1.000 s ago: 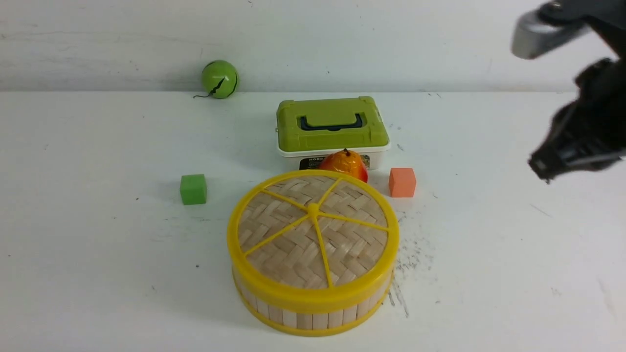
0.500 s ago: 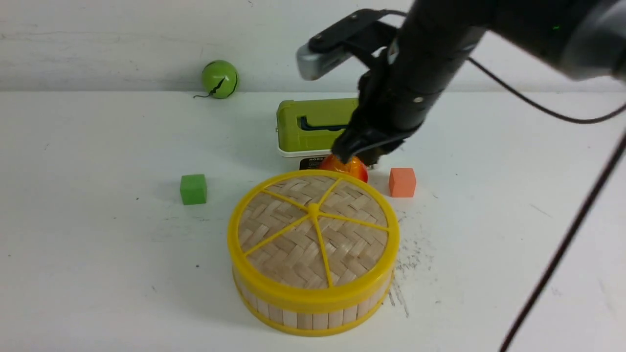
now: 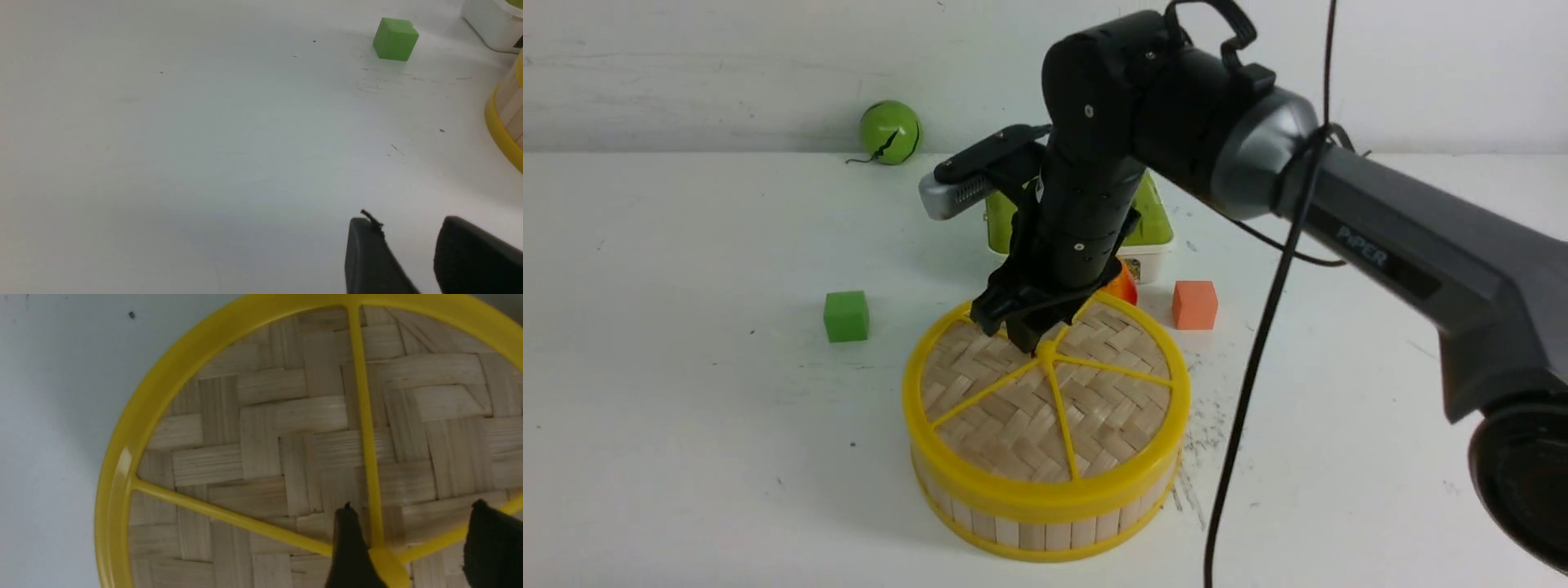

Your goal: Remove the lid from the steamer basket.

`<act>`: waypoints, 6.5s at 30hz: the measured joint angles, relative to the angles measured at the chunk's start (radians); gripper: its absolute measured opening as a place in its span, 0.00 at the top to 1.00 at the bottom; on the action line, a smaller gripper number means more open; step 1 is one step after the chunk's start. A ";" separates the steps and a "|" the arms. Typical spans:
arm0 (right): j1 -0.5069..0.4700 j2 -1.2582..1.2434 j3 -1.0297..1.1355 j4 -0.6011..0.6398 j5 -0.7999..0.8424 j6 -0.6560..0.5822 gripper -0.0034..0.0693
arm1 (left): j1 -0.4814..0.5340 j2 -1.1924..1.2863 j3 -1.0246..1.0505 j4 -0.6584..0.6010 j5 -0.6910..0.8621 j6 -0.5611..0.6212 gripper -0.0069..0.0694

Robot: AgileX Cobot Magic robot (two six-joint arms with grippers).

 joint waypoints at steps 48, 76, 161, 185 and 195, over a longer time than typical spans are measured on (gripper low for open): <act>0.000 -0.036 0.105 0.010 -0.005 0.009 0.59 | 0.000 0.000 0.000 0.000 0.000 0.000 0.60; -0.020 -0.390 0.214 -0.030 -0.001 -0.044 0.80 | 0.000 0.000 0.000 0.000 0.000 0.000 0.60; -0.539 -1.650 1.340 0.232 -0.530 -0.142 0.98 | 0.000 0.000 0.000 0.000 0.000 0.000 0.60; -0.539 -1.867 1.724 0.064 -0.960 -0.097 0.98 | 0.000 0.000 0.000 0.000 0.000 0.000 0.60; -0.626 -2.178 2.194 0.000 -1.137 0.098 0.98 | 0.000 0.000 0.000 0.000 0.000 0.000 0.60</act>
